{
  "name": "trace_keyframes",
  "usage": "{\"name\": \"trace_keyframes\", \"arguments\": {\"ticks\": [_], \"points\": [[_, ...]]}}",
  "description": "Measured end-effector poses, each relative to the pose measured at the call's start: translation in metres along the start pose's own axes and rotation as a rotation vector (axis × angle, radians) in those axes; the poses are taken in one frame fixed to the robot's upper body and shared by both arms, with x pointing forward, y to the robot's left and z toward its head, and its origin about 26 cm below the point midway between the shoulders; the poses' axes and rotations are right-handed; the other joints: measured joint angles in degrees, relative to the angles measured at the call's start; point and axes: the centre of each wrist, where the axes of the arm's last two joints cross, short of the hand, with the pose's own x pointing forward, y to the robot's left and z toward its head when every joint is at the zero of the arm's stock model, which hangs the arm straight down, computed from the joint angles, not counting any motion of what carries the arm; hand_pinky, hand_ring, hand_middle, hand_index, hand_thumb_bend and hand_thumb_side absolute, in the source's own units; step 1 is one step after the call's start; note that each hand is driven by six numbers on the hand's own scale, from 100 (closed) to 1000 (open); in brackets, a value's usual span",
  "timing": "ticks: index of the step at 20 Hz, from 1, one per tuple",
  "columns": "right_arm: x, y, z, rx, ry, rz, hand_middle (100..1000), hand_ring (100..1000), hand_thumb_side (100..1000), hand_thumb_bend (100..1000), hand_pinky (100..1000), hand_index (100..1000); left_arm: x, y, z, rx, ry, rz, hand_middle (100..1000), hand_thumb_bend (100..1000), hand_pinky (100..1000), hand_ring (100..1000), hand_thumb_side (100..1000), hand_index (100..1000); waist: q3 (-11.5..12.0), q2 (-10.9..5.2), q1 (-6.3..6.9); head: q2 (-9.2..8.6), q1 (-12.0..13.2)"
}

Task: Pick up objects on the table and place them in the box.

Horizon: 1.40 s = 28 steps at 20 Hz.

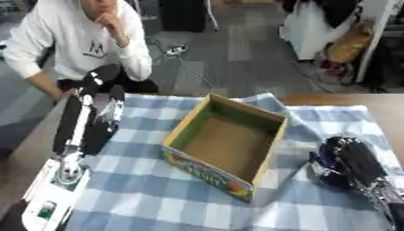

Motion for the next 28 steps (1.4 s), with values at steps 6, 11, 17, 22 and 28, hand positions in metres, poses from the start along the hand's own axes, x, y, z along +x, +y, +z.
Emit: {"name": "trace_keyframes", "arguments": {"ticks": [6, 11, 17, 22, 28], "points": [[-0.0011, -0.0001, 0.0006, -0.027, 0.043, -0.049, 100, 100, 877, 100, 100, 115, -0.0001, 0.0, 0.0001, 0.0, 0.0, 0.0, 864, 111, 928, 800, 973, 895, -0.12, -0.04, 0.01, 0.01, 0.0], [-0.0012, -0.001, -0.0004, -0.037, 0.058, -0.079, 100, 100, 882, 100, 100, 114, -0.0002, -0.0001, 0.0004, -0.001, 0.001, 0.0, 864, 110, 929, 800, 972, 894, -0.18, -0.06, 0.05, 0.08, 0.01], [-0.0009, -0.0036, -0.0033, 0.012, 0.037, -0.095, 100, 100, 892, 100, 100, 115, -0.0003, -0.0001, 0.0007, -0.002, 0.002, 0.0, 865, 109, 929, 801, 971, 894, -0.34, -0.36, 0.06, 0.11, 0.1], [-0.0017, -0.0065, -0.0055, 0.035, 0.02, -0.091, 100, 100, 900, 100, 100, 117, -0.0003, -0.0002, 0.0007, -0.002, 0.001, 0.0, 865, 109, 929, 801, 971, 894, -0.46, -0.36, 0.06, 0.12, 0.44], [-0.0006, -0.0061, -0.0059, 0.061, 0.004, -0.066, 100, 100, 903, 100, 100, 118, -0.0003, -0.0002, 0.0007, -0.003, 0.002, 0.0, 865, 109, 930, 801, 971, 894, -0.46, -0.36, 0.14, 0.13, 0.45]]}}
